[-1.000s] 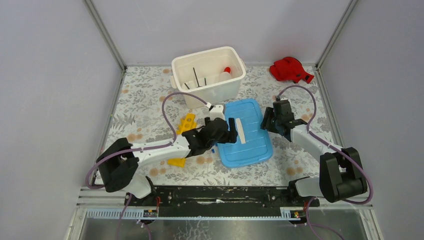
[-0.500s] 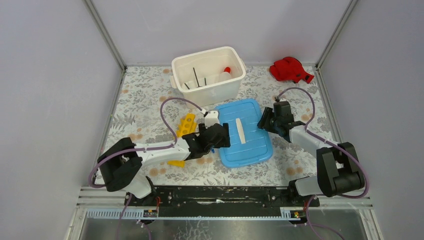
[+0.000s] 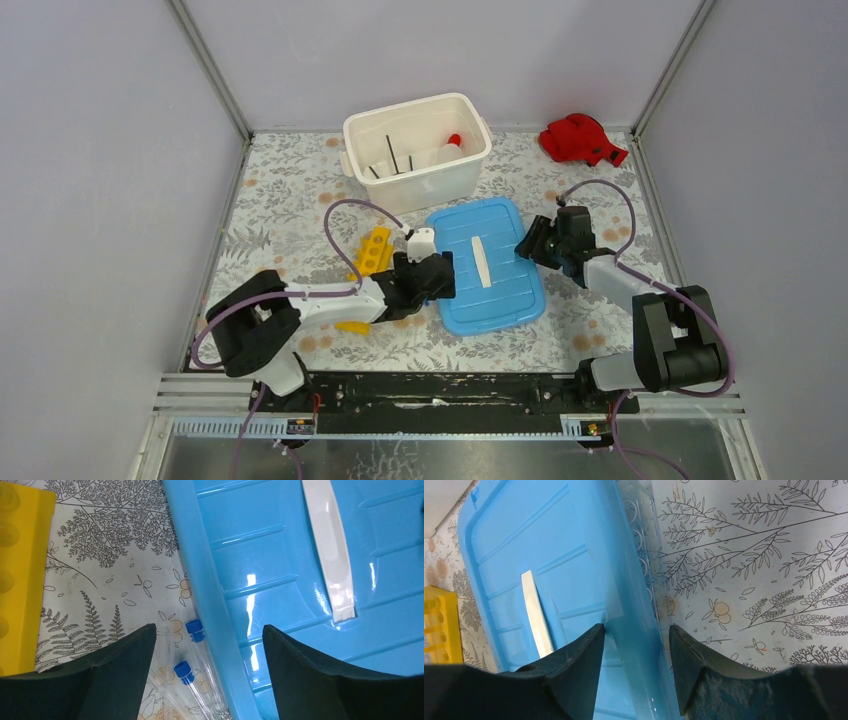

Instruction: Organize the chemistry lab equipment

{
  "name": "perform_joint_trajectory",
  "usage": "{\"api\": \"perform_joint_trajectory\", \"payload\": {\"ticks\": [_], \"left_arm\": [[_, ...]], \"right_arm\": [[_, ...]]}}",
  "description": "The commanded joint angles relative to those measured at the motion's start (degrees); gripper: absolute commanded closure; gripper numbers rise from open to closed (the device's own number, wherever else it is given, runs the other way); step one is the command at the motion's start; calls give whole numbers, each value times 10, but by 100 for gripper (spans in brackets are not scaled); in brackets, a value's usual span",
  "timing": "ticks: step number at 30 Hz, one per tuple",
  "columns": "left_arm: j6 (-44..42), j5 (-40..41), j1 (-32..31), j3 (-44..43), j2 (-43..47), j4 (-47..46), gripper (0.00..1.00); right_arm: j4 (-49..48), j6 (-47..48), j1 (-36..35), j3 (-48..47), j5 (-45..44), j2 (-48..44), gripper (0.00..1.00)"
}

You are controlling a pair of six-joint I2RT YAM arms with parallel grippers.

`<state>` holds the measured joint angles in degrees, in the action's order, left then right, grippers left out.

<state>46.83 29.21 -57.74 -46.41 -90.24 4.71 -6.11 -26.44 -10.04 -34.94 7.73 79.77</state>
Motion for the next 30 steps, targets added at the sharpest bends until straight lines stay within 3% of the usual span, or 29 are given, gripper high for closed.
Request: {"api": "perform_joint_trajectory", "payload": {"ticks": [1,15,26,30], "left_arm": [[-2,41,-3,15,-12,-64,15],[-5,43,15,-1,-51,-87,16],[-6,20,34,-5,-77,-87,32],[-6,14,36,-2,-78,-92,33]], "right_arm": [[-13,-1,11,5,28,-11,43],[-18,-3,19,7,52,-10,43],[-16,-3,20,5,63,-17,46],[-18,-4,20,6,70,-21,48]]}}
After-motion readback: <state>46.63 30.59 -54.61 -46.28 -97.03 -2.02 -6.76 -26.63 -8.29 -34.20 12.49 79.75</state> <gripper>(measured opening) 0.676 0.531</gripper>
